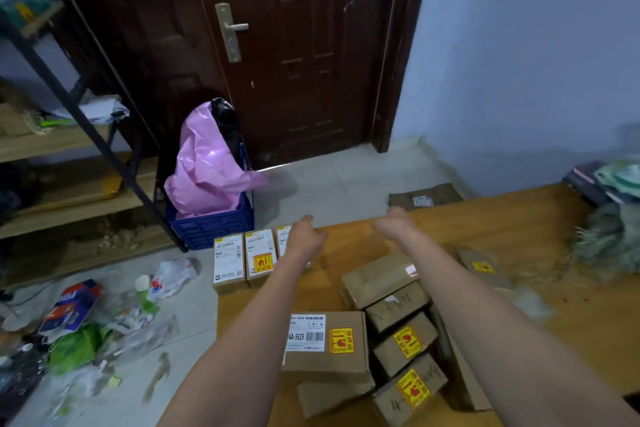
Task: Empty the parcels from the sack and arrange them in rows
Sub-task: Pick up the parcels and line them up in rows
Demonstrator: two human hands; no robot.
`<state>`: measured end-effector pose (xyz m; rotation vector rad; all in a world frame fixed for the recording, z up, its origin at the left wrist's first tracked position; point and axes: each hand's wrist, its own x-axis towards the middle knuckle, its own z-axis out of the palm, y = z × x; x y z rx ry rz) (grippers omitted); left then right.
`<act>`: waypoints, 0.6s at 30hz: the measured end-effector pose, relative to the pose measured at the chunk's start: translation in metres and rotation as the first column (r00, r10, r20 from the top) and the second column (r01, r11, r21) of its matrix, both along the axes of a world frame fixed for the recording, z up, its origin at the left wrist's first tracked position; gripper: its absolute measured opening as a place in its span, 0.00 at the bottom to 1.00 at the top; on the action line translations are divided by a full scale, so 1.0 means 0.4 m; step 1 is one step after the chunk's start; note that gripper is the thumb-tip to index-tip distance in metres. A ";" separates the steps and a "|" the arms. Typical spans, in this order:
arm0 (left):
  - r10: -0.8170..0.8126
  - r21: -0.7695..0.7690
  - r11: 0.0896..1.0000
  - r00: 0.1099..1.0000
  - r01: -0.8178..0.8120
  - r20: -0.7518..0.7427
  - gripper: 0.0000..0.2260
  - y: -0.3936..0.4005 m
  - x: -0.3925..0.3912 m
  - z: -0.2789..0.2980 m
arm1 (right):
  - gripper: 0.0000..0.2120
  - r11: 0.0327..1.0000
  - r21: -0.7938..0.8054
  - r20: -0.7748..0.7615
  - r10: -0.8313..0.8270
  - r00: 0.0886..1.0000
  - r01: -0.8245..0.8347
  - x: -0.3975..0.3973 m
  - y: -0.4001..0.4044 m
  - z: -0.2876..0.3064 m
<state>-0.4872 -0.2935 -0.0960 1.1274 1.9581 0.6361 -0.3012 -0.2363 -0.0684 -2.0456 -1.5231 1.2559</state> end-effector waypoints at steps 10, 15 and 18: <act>-0.342 -0.149 0.929 0.940 0.337 -0.005 0.24 -0.044 0.262 -0.049 | 0.13 0.951 -0.154 0.296 0.303 0.906 -0.268 0.168 -0.143 -0.087; -0.403 -0.212 0.899 0.913 0.382 -0.062 0.21 -0.069 0.269 -0.090 | 0.14 0.837 -0.205 0.468 0.539 0.700 -0.508 0.167 -0.189 -0.160; -0.413 -0.227 0.894 0.906 0.386 -0.088 0.20 -0.075 0.261 -0.117 | 0.14 0.774 -0.265 0.497 0.620 0.606 -0.575 0.163 -0.194 -0.195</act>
